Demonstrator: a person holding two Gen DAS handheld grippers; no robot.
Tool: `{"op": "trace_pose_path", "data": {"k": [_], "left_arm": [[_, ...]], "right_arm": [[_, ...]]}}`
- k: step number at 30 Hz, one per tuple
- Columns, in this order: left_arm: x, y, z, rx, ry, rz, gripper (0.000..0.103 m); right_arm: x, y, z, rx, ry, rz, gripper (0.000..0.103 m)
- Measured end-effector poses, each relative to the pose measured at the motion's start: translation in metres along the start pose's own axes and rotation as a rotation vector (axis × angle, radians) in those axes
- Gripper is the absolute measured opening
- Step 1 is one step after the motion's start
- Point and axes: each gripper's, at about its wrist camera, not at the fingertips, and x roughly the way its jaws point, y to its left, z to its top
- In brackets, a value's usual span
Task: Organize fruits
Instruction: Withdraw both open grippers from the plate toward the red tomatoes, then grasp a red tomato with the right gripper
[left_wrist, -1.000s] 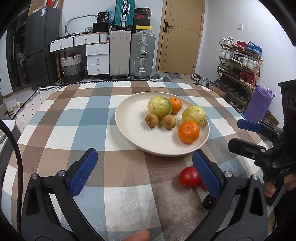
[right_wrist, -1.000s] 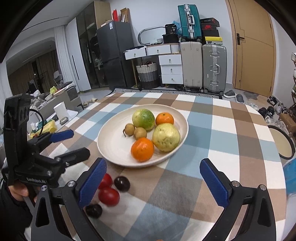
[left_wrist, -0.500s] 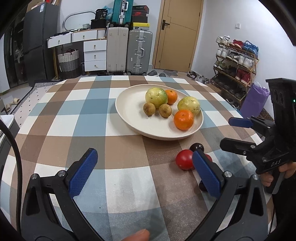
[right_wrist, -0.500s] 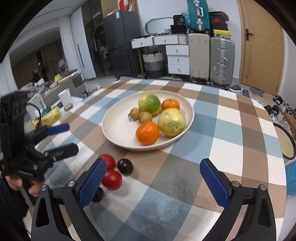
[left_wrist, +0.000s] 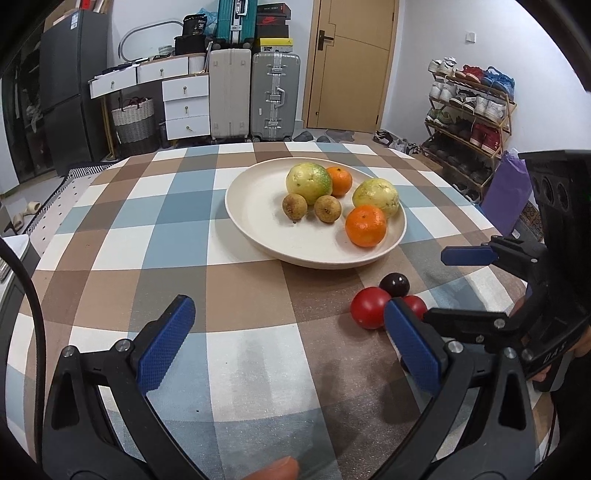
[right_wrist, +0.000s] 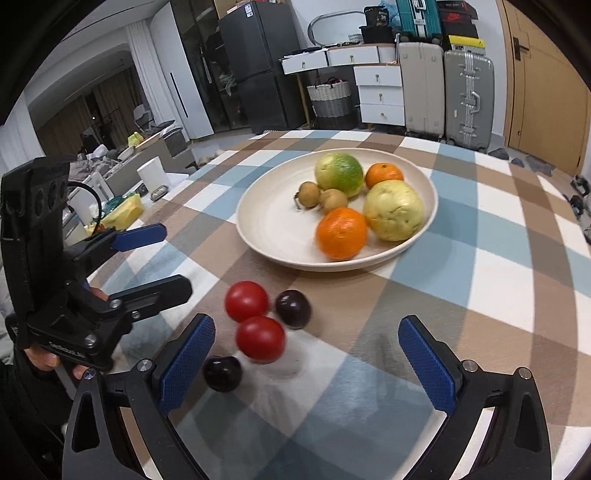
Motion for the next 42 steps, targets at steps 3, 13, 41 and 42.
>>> {"op": "trace_pose_path", "data": {"k": [3,13,41,42], "left_arm": [[0.0,0.001,0.0,-0.003,0.003,0.0,0.102],[0.001,0.005,0.0,-0.018,0.007,0.003,0.102],[0.002,0.009,0.001,-0.03,0.006,0.012,0.102],[0.002,0.009,0.001,-0.03,0.006,0.012,0.102]], "right_arm": [[0.004,0.007,-0.002,-0.022,0.016,-0.005,0.102],[0.011,0.009,-0.002,0.011,0.043,0.009,0.079],[0.013,0.02,-0.006,-0.038,0.063,0.044,0.033],[0.013,0.021,-0.006,-0.041,0.062,0.044,0.033]]}}
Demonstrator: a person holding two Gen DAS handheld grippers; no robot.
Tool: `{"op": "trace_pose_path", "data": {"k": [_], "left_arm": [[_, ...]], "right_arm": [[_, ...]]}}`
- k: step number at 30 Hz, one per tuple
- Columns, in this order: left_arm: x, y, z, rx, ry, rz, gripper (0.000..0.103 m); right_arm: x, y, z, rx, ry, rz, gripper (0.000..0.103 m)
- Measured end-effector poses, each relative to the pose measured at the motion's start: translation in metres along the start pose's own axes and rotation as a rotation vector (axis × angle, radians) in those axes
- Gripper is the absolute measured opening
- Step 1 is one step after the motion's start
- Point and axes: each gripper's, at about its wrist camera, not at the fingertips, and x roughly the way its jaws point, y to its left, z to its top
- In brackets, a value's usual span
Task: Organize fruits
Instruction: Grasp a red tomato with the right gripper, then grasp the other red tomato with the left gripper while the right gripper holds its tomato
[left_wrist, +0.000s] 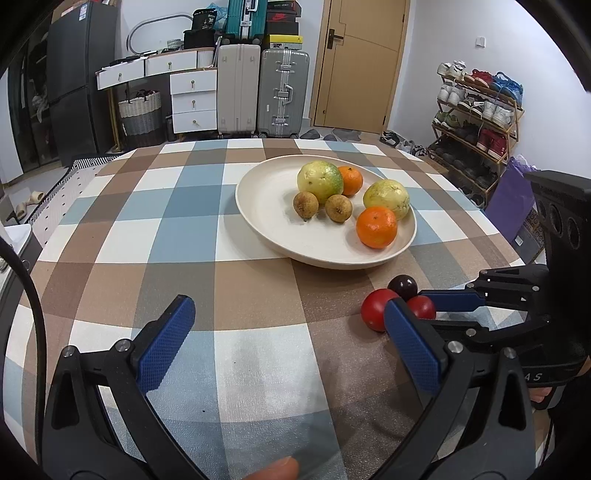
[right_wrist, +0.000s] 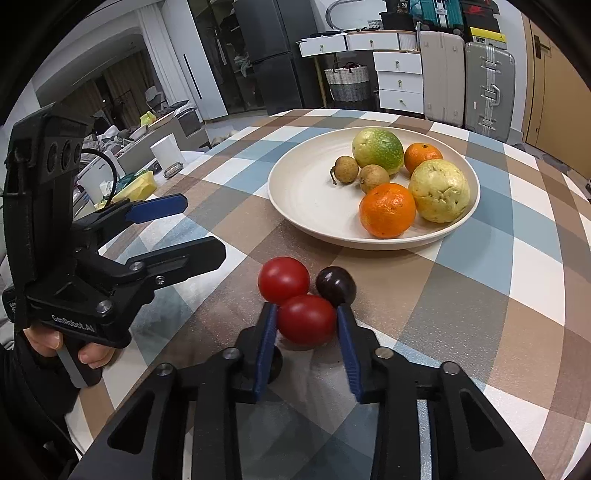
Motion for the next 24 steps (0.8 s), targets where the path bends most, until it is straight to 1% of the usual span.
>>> {"op": "trace_pose_path", "data": {"k": [5,10,16,22,24], "left_arm": [[0.0,0.0,0.0,0.0,0.001,-0.001,0.102],[0.0,0.0,0.0,0.0,0.003,0.0,0.102],[0.001,0.0,-0.003,0.002,0.009,-0.002,0.102],[0.003,-0.009,-0.005,0.008,0.021,-0.047,0.102],[0.006,-0.014,-0.004,0.023,0.033,-0.043,0.102]], "right_arm": [[-0.005,0.002,0.001,-0.01,-0.022,0.004,0.033],[-0.018,-0.001,0.004,0.004,-0.087,0.013,0.033],[-0.029,-0.008,0.007,0.03,-0.158,-0.019,0.033],[-0.029,-0.023,0.008,0.085,-0.166,-0.064,0.033],[-0.029,-0.027,0.009,0.098,-0.167,-0.076,0.033]]}}
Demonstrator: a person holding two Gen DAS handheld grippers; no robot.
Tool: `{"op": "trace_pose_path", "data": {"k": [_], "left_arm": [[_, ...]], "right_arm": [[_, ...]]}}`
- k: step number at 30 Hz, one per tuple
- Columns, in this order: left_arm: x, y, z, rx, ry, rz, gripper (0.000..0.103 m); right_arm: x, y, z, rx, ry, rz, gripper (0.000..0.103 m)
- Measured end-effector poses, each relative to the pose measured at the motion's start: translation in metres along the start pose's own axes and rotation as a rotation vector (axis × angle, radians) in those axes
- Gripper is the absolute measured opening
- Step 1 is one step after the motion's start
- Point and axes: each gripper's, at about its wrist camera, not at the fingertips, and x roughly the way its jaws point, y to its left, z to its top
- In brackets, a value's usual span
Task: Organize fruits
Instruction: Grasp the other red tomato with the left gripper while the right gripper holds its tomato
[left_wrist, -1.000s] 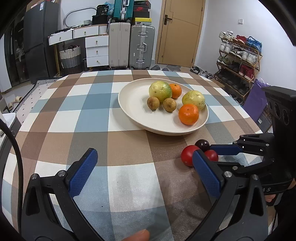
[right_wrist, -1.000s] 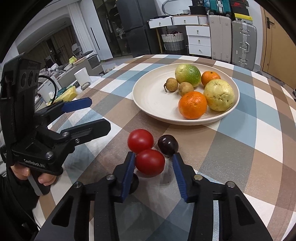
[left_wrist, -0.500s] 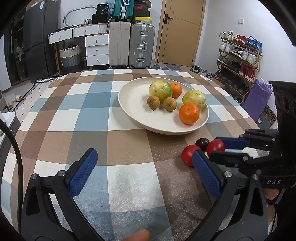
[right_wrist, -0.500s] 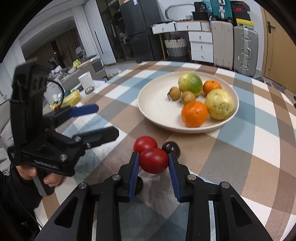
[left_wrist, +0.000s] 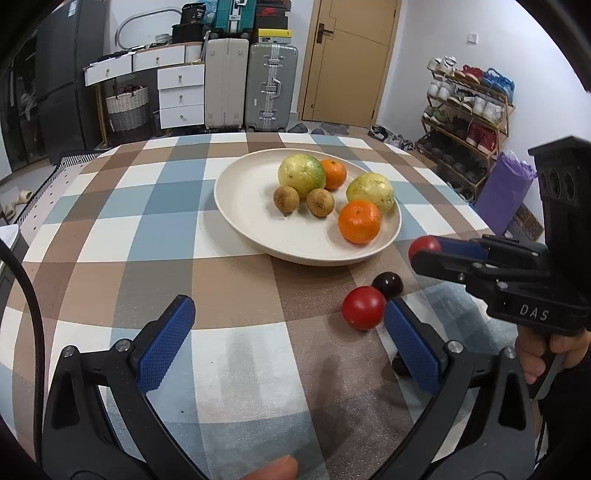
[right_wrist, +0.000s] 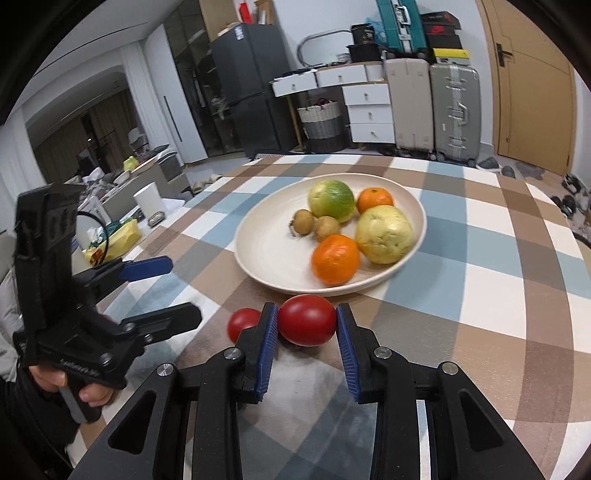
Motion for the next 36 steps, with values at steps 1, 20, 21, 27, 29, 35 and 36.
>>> {"op": "trace_pose_path", "data": {"k": [1,20,21,27,29,35,36], "left_arm": [[0.003,-0.003,-0.001,0.01,0.012,0.01,0.102],[0.032,-0.048,0.001,0.176,0.134,-0.046,0.063],[0.033,-0.05,0.001,0.183,0.136,-0.051,0.061],[0.039,-0.056,0.003,0.183,0.168,-0.086,0.046],[0.04,-0.058,0.003,0.184,0.168,-0.093,0.042],[0.039,-0.056,0.004,0.18,0.165,-0.107,0.029],[0.039,-0.054,0.004,0.175,0.164,-0.11,0.029]], "right_arm": [[0.0,-0.001,0.0,0.004,0.002,-0.002,0.033],[0.002,-0.008,0.0,0.018,0.003,-0.022,0.033],[0.002,-0.008,0.0,0.019,0.004,-0.022,0.033],[0.002,-0.008,0.001,0.016,0.001,-0.022,0.033],[0.002,-0.008,0.001,0.016,0.0,-0.024,0.033],[0.002,-0.008,0.001,0.018,-0.001,-0.024,0.033],[0.002,-0.008,0.001,0.017,0.0,-0.024,0.033]]}}
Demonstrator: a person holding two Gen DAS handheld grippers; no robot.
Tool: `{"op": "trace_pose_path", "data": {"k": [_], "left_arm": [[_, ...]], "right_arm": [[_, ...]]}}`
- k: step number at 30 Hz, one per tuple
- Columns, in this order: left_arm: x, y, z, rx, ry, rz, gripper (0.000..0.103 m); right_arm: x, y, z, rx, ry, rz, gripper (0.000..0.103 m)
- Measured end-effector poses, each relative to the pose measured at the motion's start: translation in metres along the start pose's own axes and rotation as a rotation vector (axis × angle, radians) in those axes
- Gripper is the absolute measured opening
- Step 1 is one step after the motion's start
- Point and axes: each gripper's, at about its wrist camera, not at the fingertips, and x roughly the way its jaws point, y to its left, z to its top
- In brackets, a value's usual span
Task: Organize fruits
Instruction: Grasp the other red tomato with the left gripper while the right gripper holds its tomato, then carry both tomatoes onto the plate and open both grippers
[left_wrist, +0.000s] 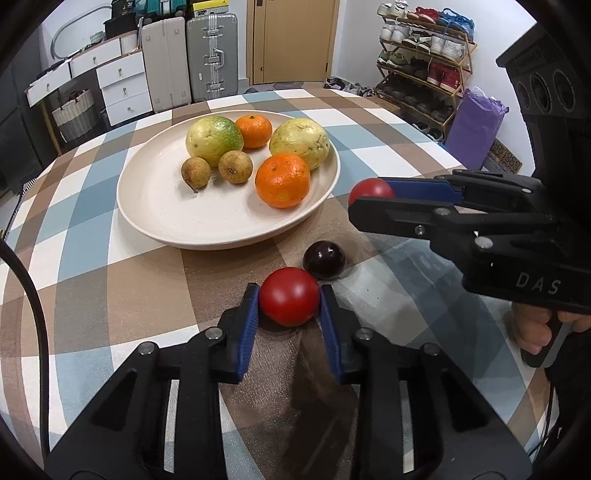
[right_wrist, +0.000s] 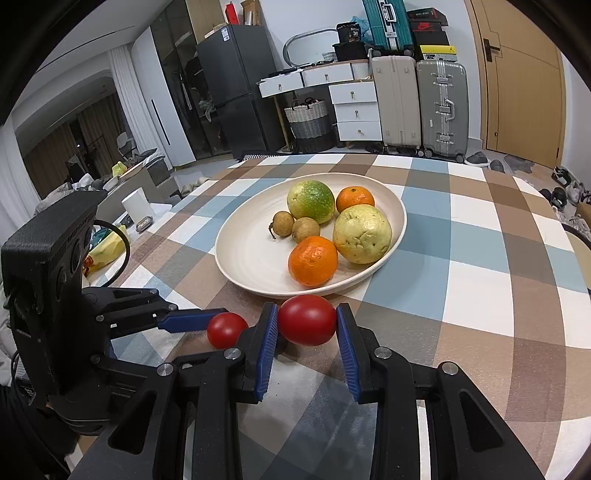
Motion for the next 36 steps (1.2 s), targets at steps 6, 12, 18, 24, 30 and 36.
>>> {"op": "trace_pose_path", "data": {"k": [6,12,18,24,30,36], "left_arm": [[-0.004,0.006,0.0,-0.014,-0.02,0.001,0.029],[-0.018,0.017,0.003,-0.053,-0.073,0.012,0.029],[-0.032,0.03,0.012,-0.087,-0.132,0.034,0.029],[-0.035,0.038,0.025,-0.096,-0.159,0.047,0.029],[-0.031,0.046,0.037,-0.088,-0.177,0.062,0.029],[-0.023,0.055,0.045,-0.103,-0.184,0.07,0.029]], "right_arm": [[0.0,-0.001,0.0,0.001,0.002,-0.001,0.033],[-0.001,-0.002,0.0,0.006,-0.007,-0.003,0.033],[-0.004,-0.003,0.001,0.015,-0.024,-0.001,0.033],[-0.004,-0.002,0.0,0.013,-0.034,-0.001,0.033],[-0.005,-0.003,0.001,0.023,-0.054,-0.005,0.033],[-0.004,-0.001,0.004,0.019,-0.068,0.002,0.033]]}}
